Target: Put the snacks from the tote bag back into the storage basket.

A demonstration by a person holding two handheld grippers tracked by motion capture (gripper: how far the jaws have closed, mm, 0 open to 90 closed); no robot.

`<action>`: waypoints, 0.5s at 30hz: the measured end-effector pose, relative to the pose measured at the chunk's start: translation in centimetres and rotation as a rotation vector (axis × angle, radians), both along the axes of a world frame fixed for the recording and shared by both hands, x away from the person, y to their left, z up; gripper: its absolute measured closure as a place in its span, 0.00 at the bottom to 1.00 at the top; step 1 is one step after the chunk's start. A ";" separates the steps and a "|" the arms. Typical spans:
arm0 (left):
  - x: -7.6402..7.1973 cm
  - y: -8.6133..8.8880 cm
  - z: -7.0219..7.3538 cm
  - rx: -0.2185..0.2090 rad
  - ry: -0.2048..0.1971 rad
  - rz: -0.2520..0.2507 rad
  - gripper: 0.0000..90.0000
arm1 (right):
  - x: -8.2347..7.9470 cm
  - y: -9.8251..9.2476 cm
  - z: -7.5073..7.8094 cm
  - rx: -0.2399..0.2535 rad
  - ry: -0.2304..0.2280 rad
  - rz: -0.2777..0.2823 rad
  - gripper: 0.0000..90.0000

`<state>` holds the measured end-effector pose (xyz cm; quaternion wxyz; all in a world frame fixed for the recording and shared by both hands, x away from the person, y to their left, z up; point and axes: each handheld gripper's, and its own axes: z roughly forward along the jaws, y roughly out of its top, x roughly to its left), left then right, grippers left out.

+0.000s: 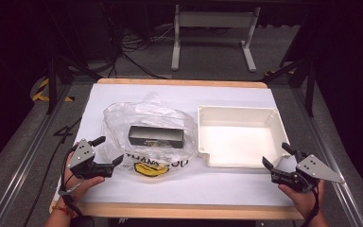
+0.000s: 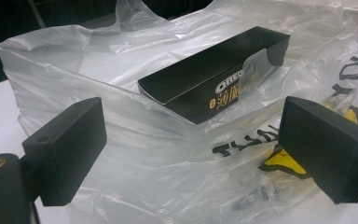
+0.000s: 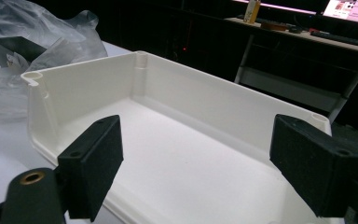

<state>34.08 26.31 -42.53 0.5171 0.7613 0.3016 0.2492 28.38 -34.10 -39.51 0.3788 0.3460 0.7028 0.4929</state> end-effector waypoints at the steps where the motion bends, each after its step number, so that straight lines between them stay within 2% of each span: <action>1: 0.0 0.0 0.0 0.000 0.000 0.000 0.10 | 0.0 0.1 -0.1 -0.005 -0.003 0.000 0.21; 10: -0.4 0.0 0.1 0.002 -0.001 -0.010 0.11 | 0.1 1.3 0.2 0.003 0.018 0.057 0.22; 15: -0.6 -0.2 -0.1 0.010 0.000 -0.011 0.11 | 0.2 3.0 0.6 -0.049 0.040 0.150 0.25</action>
